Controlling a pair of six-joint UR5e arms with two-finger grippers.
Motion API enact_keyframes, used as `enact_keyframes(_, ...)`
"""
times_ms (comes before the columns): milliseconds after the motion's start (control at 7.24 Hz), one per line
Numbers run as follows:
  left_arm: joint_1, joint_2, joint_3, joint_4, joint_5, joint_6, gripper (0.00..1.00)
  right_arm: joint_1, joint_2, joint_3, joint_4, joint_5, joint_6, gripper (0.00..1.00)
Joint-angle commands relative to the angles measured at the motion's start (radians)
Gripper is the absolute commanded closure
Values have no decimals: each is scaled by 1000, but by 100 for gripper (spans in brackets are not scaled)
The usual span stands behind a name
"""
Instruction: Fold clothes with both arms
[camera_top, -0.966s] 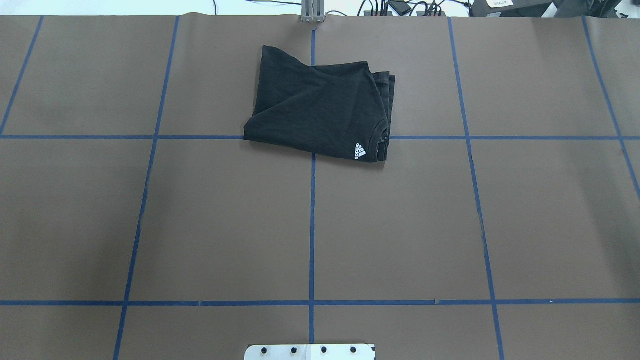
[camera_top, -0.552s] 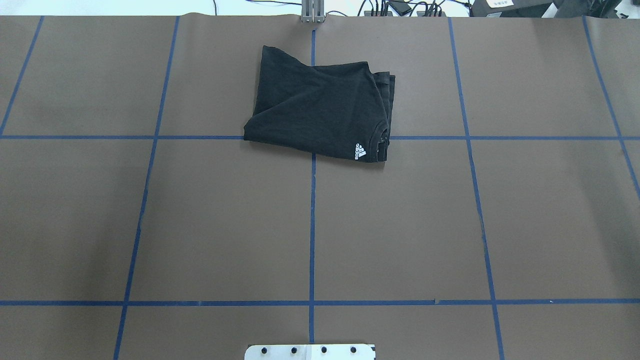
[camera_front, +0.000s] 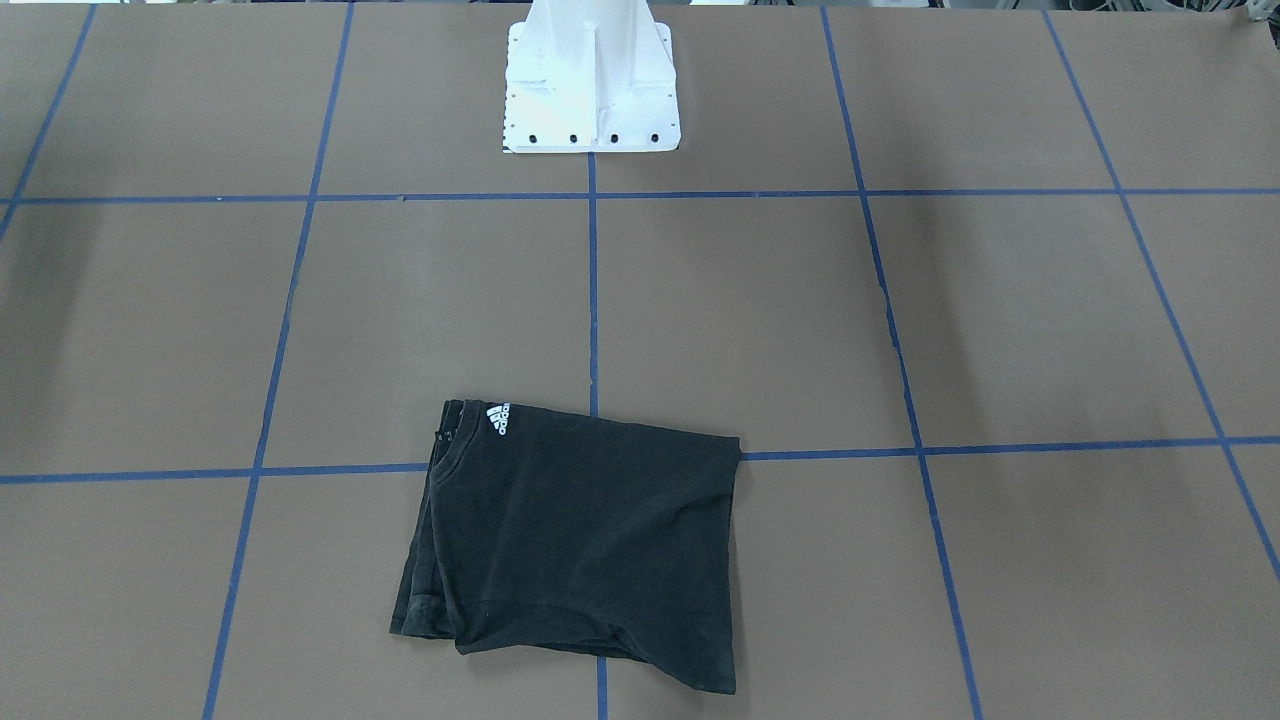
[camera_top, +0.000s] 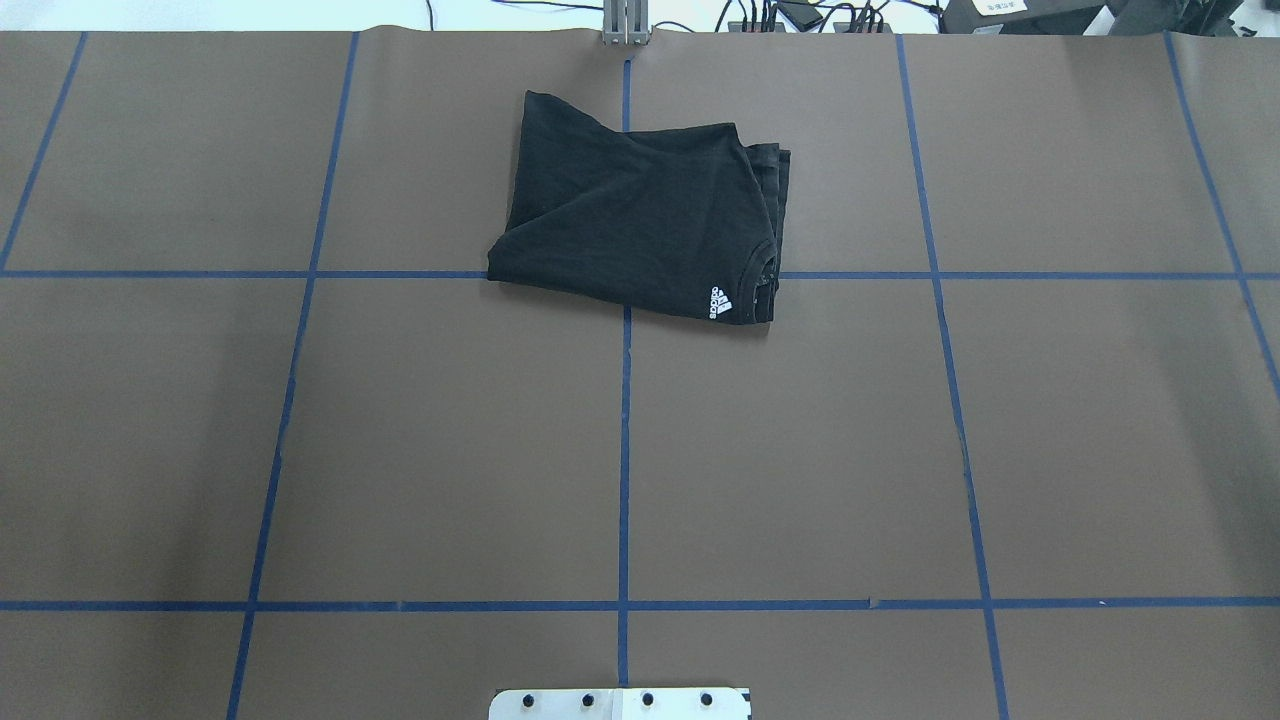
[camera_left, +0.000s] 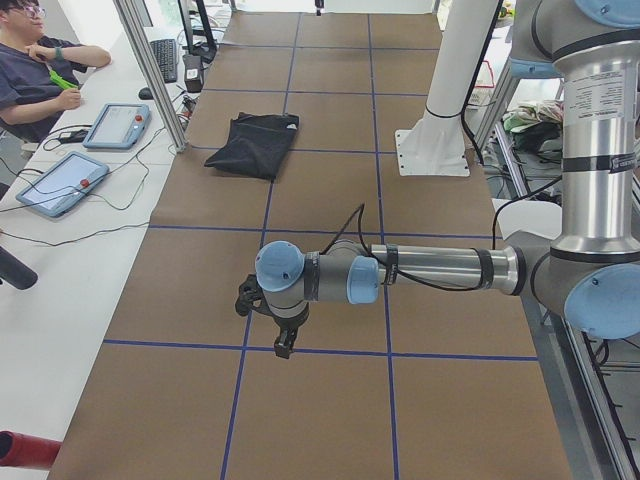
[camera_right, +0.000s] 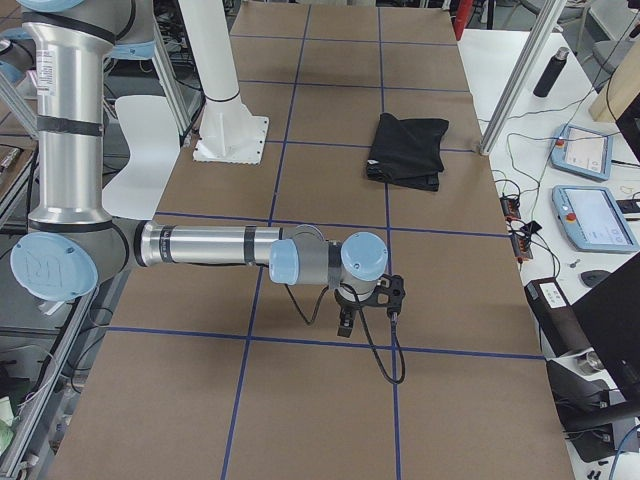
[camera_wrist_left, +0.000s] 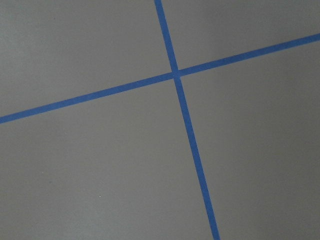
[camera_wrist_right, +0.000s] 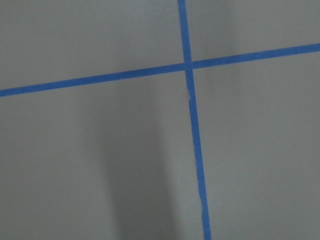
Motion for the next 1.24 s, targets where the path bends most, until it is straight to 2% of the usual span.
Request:
enact_keyframes(0,0,0,-12,-1,-2,-1,0,5,-7,4,0,-34,0,0)
enact_keyframes(552,0,-12,-12,-1,21,-1,0,51,-44,67,-11,-66,-57,0)
enact_keyframes(690,0,-17,-12,-1,21,-1,0,51,-56,92,-11,-106,-119,0)
enact_keyframes(966,-1,-18,-12,0,33,-1,0,42,-85,139,-12,-184,-129,0)
enact_keyframes(1104,-1,-21,-10,0,35,-1,0,43,-93,141,-14,-174,-126,0)
